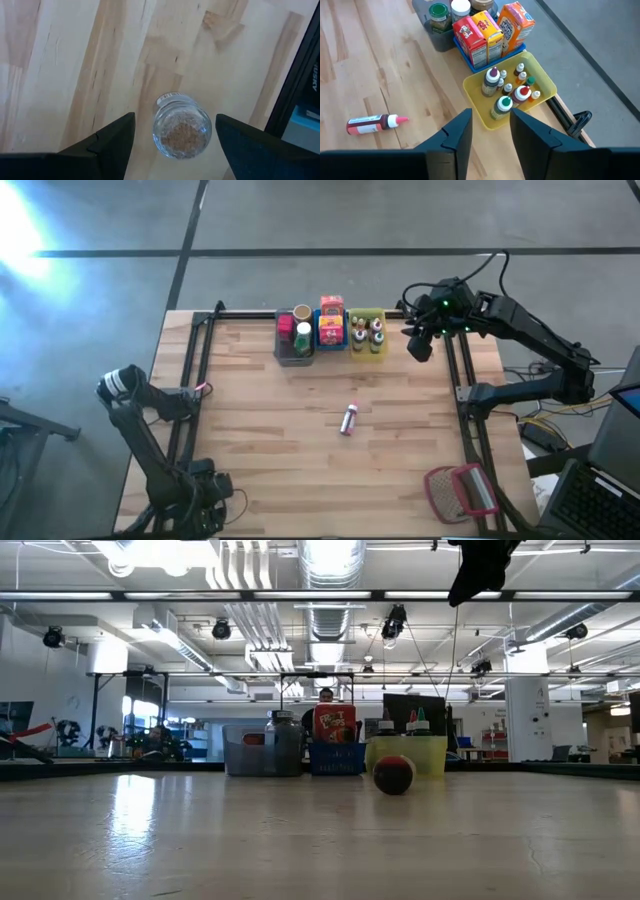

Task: Pick & Place Kitchen Items
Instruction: Put the transparent spice bottle into the black bin

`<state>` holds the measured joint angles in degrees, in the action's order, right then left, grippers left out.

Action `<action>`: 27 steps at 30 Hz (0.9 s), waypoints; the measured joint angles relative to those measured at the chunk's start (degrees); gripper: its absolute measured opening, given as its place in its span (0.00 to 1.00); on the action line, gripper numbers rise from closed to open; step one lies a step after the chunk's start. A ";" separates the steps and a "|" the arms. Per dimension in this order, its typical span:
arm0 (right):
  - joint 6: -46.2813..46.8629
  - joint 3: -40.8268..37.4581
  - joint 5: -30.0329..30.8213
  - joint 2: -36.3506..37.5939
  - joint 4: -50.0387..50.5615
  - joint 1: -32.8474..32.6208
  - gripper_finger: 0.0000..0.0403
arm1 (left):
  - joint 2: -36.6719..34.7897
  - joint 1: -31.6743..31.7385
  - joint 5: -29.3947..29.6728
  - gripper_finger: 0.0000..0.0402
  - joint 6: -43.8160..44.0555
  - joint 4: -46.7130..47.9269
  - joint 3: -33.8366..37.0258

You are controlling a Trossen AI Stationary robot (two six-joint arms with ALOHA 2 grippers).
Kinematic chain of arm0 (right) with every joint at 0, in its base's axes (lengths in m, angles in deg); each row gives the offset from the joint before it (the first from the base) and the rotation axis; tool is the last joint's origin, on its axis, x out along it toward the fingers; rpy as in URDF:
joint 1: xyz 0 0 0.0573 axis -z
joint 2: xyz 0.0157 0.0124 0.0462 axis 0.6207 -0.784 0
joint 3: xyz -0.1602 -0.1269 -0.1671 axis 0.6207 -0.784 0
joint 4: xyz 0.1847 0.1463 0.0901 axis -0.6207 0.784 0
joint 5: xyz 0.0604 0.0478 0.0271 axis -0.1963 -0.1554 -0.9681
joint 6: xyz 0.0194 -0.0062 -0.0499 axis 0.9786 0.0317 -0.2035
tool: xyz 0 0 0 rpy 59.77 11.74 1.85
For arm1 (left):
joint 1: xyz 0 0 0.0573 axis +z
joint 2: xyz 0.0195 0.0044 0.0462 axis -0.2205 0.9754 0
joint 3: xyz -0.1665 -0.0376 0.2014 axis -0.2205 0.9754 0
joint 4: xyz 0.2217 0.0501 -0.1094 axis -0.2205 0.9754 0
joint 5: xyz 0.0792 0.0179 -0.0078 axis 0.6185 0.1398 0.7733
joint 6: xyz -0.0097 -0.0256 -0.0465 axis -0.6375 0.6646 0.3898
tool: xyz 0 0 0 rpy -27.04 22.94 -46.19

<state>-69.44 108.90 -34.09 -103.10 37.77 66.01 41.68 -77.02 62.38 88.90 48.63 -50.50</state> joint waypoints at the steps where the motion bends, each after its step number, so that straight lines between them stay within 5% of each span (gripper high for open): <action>1: 0.01 0.00 0.00 0.00 0.01 0.00 0.32 | 0.07 0.05 0.00 0.70 0.00 -0.02 0.00; 21: 0.01 0.00 0.00 0.00 0.01 0.00 0.46 | 2.85 0.10 -1.79 0.70 -0.31 -1.47 0.02; 27: 0.01 0.00 0.00 0.00 0.01 0.00 0.49 | 2.87 0.22 -1.79 0.61 -0.31 -1.42 0.02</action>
<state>-69.42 108.90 -34.09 -103.10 37.78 66.01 44.55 -76.79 60.59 88.59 47.21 -50.47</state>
